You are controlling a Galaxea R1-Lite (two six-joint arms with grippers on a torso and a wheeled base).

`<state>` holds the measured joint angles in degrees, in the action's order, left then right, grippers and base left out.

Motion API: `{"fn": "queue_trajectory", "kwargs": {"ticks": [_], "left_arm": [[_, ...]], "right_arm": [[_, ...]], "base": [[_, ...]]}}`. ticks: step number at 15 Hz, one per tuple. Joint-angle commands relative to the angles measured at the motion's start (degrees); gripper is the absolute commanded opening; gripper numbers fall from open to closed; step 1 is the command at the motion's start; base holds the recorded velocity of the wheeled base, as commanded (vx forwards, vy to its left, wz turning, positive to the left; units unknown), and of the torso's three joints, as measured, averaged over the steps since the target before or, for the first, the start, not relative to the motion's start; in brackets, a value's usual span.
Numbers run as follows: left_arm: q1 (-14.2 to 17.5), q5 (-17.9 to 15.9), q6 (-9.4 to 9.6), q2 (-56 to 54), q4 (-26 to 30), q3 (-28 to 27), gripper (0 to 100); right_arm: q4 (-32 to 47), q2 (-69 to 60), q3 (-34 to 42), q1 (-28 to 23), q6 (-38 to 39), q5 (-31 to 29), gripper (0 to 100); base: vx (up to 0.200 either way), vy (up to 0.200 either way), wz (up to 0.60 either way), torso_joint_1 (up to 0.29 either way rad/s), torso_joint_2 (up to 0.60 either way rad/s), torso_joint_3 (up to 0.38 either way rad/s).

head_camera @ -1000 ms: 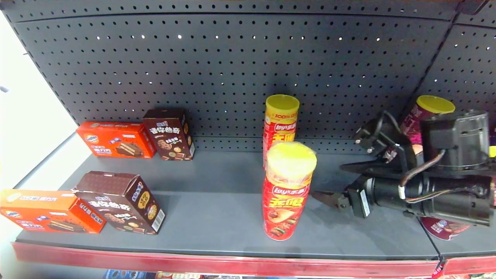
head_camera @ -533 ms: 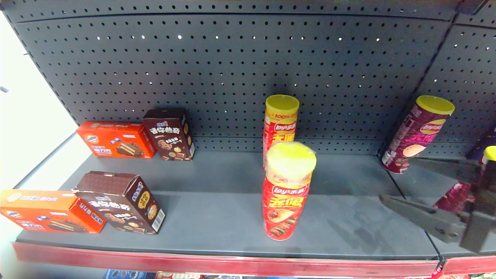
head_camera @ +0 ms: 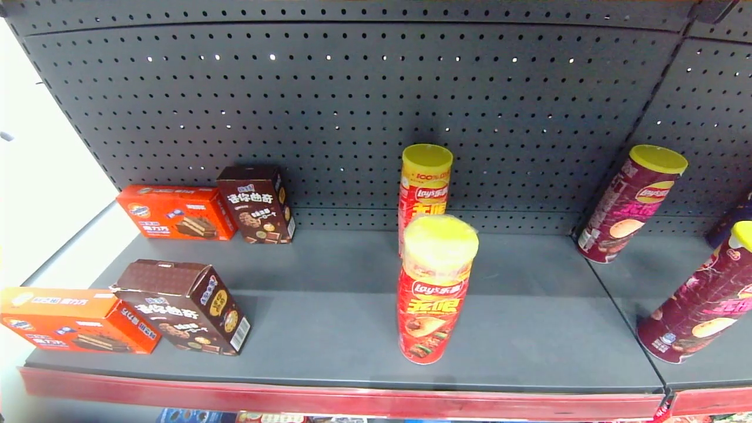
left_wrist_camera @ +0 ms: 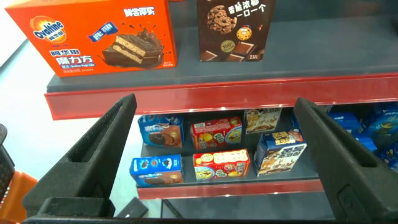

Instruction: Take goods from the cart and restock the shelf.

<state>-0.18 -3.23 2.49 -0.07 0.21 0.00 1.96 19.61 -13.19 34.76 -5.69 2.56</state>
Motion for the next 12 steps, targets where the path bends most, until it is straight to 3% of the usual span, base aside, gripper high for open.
{"fn": "queue_trajectory", "kwargs": {"ticks": [1,4,6,10,12], "left_arm": [[0.0,0.0,0.06,0.1,0.0,0.0,100],[0.0,-0.1,0.06,0.1,0.0,0.0,100],[0.0,-0.1,0.06,0.1,0.0,0.0,100],[0.0,-0.1,0.24,0.1,0.0,0.0,100],[0.0,-0.2,0.24,0.1,0.0,0.0,100]], "right_arm": [[7.1,-15.8,6.9,-0.2,1.3,-0.2,100],[8.8,-14.1,6.7,-2.5,2.1,-0.8,100],[8.8,-6.2,6.7,-10.4,2.5,-2.2,100],[8.8,-8.5,6.6,-35.3,2.5,-3.9,100],[7.4,-13.9,7.7,-38.8,4.4,-1.9,100]], "base": [[0.0,0.0,0.0,0.0,0.0,0.0],[0.0,0.0,0.0,0.0,0.0,0.0],[0.0,0.0,0.0,0.0,0.0,0.0],[0.0,0.0,0.0,0.0,0.0,0.0],[0.0,0.0,0.0,0.0,0.0,0.0]]}}
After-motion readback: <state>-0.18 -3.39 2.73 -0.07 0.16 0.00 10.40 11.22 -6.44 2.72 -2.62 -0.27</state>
